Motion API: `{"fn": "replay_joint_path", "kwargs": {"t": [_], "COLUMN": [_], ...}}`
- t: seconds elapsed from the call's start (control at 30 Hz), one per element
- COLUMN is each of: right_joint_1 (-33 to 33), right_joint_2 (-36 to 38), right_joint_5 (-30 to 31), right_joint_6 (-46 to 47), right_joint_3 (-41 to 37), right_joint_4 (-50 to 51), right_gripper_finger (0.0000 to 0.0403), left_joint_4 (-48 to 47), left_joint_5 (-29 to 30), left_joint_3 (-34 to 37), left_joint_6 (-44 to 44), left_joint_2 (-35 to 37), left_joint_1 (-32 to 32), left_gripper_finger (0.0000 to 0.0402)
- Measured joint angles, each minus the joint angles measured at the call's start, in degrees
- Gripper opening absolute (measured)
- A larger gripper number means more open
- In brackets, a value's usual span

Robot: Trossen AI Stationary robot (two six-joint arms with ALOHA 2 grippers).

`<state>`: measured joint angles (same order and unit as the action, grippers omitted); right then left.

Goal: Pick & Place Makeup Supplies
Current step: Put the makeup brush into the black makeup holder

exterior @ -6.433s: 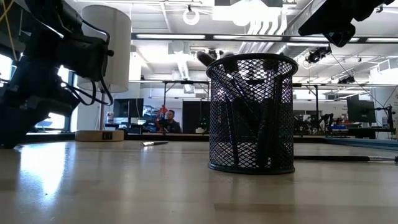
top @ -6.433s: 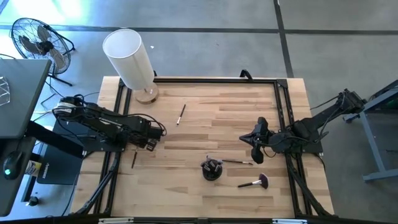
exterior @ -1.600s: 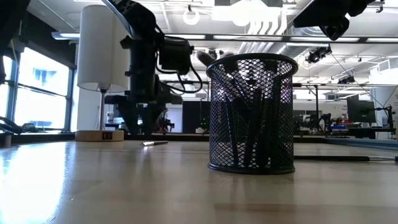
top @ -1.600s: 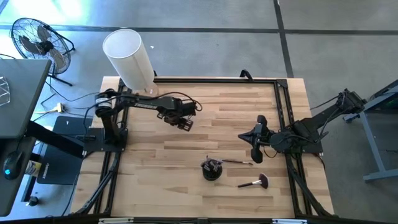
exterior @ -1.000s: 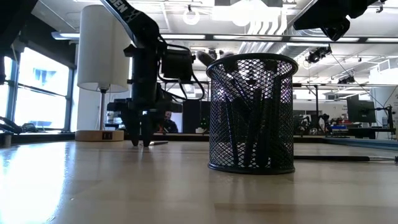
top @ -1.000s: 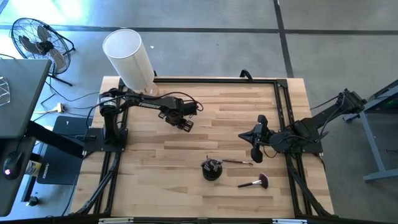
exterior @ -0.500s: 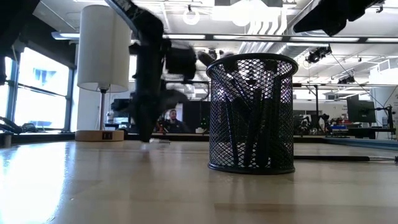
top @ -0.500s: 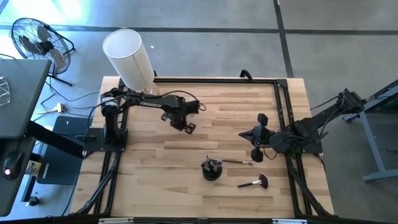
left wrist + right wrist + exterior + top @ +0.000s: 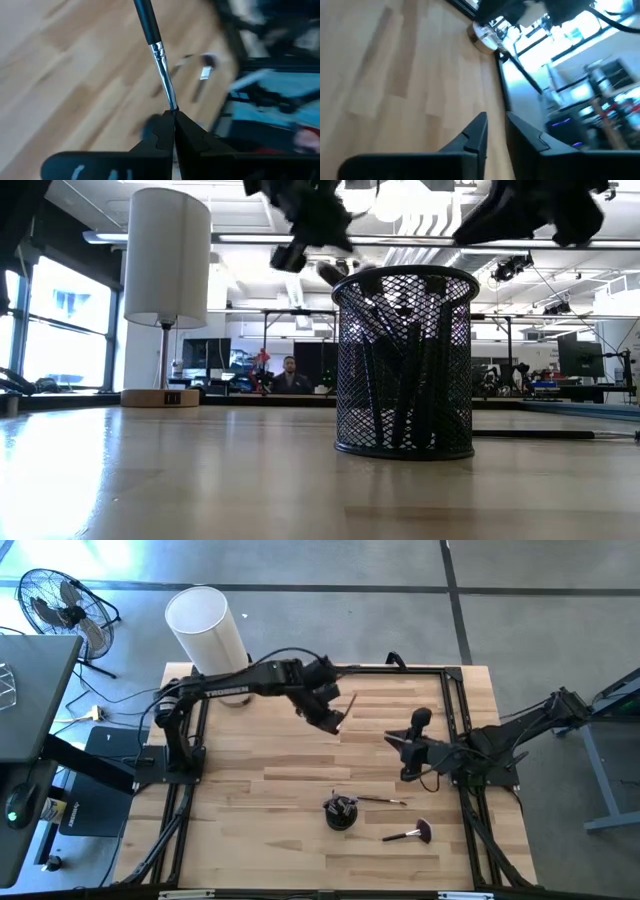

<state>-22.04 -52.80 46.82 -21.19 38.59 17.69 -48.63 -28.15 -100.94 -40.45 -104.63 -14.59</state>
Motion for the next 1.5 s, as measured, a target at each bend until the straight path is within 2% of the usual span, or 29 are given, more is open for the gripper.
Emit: {"fn": "replay_joint_path", "kwargs": {"t": [0.13,0.27,0.5,0.6,0.93,1.2,1.4,1.5], "right_joint_1": [1.19,1.47,2.83,4.17,7.53,7.56,7.56,7.58], "right_joint_2": [-2.95,-8.16,-15.38,-17.38,-20.28,-20.26,-20.26,-20.26], "right_joint_5": [1.74,5.92,7.06,6.84,6.67,4.89,5.02,5.28], "right_joint_6": [-13.98,-30.57,-47.8,-52.05,-54.53,-51.18,-50.39,-47.28], "right_joint_3": [0.0,0.0,0.0,0.0,0.0,0.0,0.0,-0.04], "right_joint_4": [-5.44,-14.89,-33.15,-37.95,-40.67,-40.67,-40.66,-40.01], "right_gripper_finger": [0.0091,0.0109,0.0113,0.0113,0.0104,0.0016,0.0027,0.0014], "left_joint_4": [4.84,5.16,4.74,4.58,4.43,4.65,5.09,5.17], "left_joint_5": [-6.05,-7.1,-7.47,-7.43,-7.42,-8.44,-7.65,-5.14], "left_joint_3": [-2.78,-2.69,-2.69,-2.67,-2.65,-2.65,-2.65,-2.65], "left_joint_6": [-1.08,-2.83,-2.85,-2.68,-0.85,0.74,1.65,1.67], "left_joint_2": [-0.1,-0.14,-0.25,-0.7,-0.69,-0.69,-0.65,-0.63], "left_joint_1": [0.08,0.95,1.98,2.72,2.99,3.02,3.02,3.04], "left_gripper_finger": [0.0,0.0,0.0,0.0,0.0,0.0,0.0006,0.0017]}}
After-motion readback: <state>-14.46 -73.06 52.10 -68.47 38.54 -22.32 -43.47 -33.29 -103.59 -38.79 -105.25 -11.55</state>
